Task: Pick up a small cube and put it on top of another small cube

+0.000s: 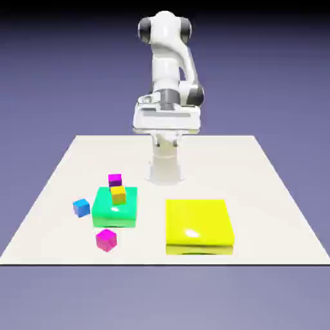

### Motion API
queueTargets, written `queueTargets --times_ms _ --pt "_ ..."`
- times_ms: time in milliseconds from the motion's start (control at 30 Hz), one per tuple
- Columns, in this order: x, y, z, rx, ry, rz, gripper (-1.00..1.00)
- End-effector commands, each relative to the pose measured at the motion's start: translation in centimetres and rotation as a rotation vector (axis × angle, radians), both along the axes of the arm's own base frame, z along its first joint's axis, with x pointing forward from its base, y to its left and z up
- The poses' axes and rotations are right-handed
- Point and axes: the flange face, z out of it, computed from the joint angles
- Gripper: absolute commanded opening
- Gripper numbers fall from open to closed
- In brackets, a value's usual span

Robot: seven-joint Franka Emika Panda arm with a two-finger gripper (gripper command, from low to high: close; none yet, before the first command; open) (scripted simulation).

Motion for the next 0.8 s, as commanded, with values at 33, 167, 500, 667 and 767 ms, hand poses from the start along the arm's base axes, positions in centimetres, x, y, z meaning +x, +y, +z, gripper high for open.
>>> queueTargets --times_ms 33,167,500,667,767 --pt "-0.3 -2.2 1.5 -0.019 -0.017 0.009 0.0" --pt "-1.2 -6.8 4.0 -0.052 -0.046 0.026 0.0" --pt "-5.5 -18.9 7.0 -0.109 -0.095 0.072 0.0" --pt "-8.4 -25.0 6.2 -0.12 -0.107 0.103 0.0" --pt "-10.2 -28.5 5.0 -0.121 -0.111 0.125 0.0"
